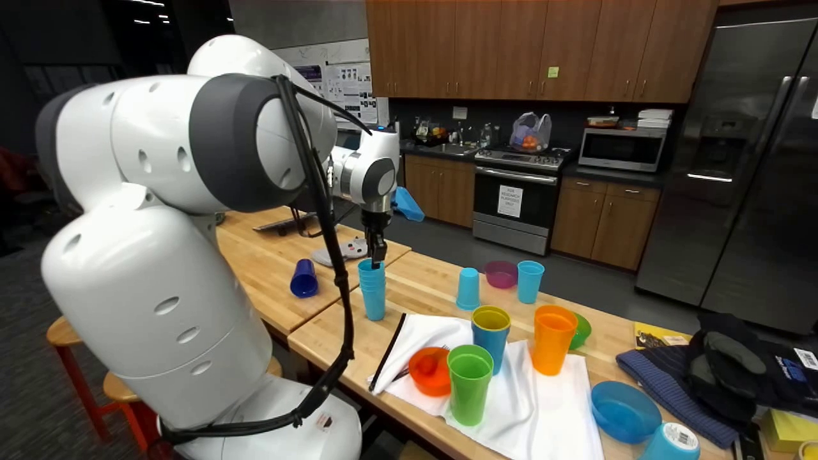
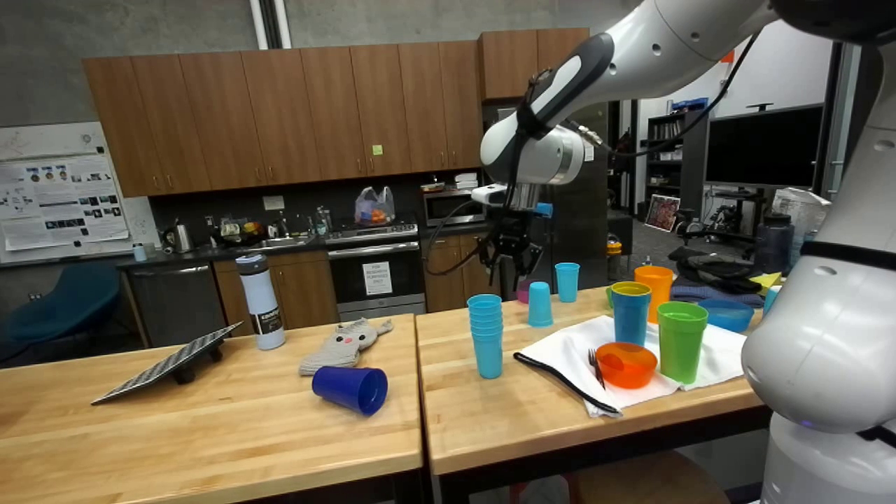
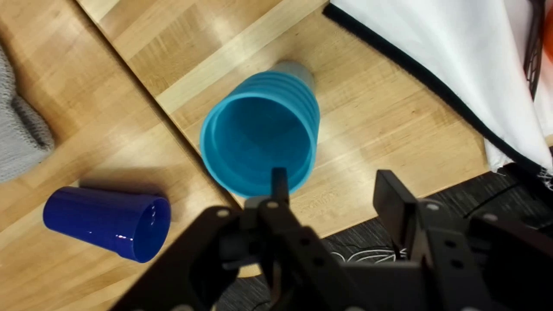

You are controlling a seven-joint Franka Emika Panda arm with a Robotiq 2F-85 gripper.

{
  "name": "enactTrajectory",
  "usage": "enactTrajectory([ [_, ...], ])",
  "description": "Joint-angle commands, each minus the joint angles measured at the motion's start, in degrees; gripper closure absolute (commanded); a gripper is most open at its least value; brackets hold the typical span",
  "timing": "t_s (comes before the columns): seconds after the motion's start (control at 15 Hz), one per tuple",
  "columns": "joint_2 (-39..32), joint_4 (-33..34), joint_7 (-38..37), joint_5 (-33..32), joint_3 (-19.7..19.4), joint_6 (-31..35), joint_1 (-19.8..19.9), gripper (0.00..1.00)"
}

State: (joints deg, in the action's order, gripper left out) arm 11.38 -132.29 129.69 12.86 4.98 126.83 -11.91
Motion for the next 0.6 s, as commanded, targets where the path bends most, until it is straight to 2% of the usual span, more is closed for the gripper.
enactTrajectory([
  [0.0,2.2,-1.8,-2.4,-1.9,-0.5,2.0,1.5,0.16],
  [0.13,3.4,-2.7,-3.7,-3.8,-0.9,3.8,2.5,0.02],
  [0.53,6.1,-5.0,-8.3,-7.9,-3.0,7.8,5.2,0.00],
])
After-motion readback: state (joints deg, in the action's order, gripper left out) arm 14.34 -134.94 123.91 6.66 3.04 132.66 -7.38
